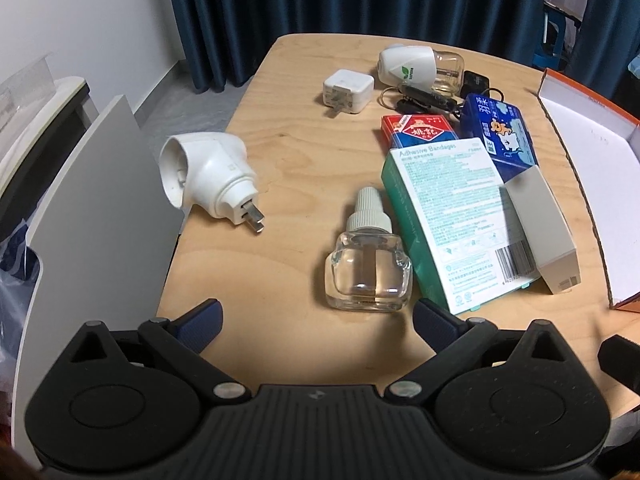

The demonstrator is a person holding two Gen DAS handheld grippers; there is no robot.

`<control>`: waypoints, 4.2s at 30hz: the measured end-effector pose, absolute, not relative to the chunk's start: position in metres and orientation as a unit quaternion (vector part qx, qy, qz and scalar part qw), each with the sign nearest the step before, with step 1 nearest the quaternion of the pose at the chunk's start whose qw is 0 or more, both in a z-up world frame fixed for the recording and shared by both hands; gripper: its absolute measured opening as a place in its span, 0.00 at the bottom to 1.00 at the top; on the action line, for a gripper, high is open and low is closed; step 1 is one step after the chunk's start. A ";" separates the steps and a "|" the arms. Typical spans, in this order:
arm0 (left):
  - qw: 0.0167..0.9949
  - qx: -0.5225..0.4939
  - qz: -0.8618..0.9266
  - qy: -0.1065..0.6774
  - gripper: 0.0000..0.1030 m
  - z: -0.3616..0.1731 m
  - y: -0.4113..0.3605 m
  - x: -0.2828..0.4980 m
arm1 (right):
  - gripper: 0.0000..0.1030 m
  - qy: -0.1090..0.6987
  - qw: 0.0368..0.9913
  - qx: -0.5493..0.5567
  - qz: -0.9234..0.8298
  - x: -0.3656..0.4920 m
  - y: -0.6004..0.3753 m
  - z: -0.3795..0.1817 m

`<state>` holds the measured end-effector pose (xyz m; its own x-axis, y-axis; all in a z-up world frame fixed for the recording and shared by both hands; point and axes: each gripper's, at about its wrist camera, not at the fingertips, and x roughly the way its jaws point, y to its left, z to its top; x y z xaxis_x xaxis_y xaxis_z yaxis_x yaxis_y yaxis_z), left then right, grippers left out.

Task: Organize rigid objects
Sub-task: 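Move the left gripper toward the clear glass refill bottle, then grasp the glass bottle with the left gripper while the right grasps the white adapter box, then carry the bottle and adapter box with both grippers over the open white box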

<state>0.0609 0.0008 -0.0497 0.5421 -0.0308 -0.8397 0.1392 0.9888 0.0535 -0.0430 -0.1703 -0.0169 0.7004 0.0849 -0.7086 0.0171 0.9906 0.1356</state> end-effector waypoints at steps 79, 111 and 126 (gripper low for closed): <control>0.911 0.071 -0.150 0.379 0.48 -0.006 -0.027 0.035 | 0.73 0.344 0.929 0.024 0.137 -0.004 -0.254 0.028; 0.891 0.062 -0.312 0.325 0.48 0.046 -0.243 0.101 | 0.73 0.325 0.935 0.121 -0.075 0.017 -0.398 0.052; 0.886 0.061 -0.301 0.348 0.48 0.034 -0.278 0.141 | 0.73 0.373 0.913 0.124 -0.104 0.086 -0.436 0.020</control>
<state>0.1415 -0.2782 0.0338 0.5765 -0.4910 -0.6531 0.5758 0.8113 -0.1017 0.0863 -0.4357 0.0205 0.6993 -0.0977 -0.7081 0.2830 0.9475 0.1488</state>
